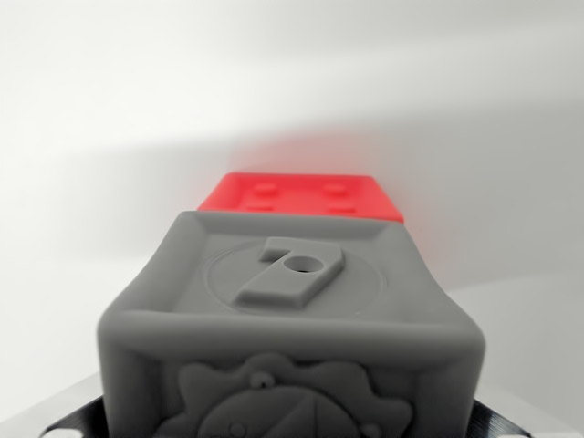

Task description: Destack cube

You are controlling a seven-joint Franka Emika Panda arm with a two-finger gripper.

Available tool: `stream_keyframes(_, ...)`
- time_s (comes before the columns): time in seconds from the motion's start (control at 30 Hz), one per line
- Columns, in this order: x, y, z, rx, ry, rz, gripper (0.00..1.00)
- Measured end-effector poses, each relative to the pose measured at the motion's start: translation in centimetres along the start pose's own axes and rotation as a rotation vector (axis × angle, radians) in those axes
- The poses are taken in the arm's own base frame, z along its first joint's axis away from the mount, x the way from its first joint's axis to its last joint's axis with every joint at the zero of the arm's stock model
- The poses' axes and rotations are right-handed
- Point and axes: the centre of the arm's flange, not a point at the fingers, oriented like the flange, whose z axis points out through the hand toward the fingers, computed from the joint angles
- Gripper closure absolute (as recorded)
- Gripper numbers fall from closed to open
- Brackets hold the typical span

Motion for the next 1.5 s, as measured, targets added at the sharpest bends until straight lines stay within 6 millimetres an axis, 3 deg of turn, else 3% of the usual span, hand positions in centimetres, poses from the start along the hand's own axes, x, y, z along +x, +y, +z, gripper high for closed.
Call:
stream_keyframes(0.67,0.1,-0.1,-3.0,0.004,-0.001,0.002,1.0)
stream_keyframes(1.5,0.0,0.0,-9.6,0.007,-0.001,0.0,1.0)
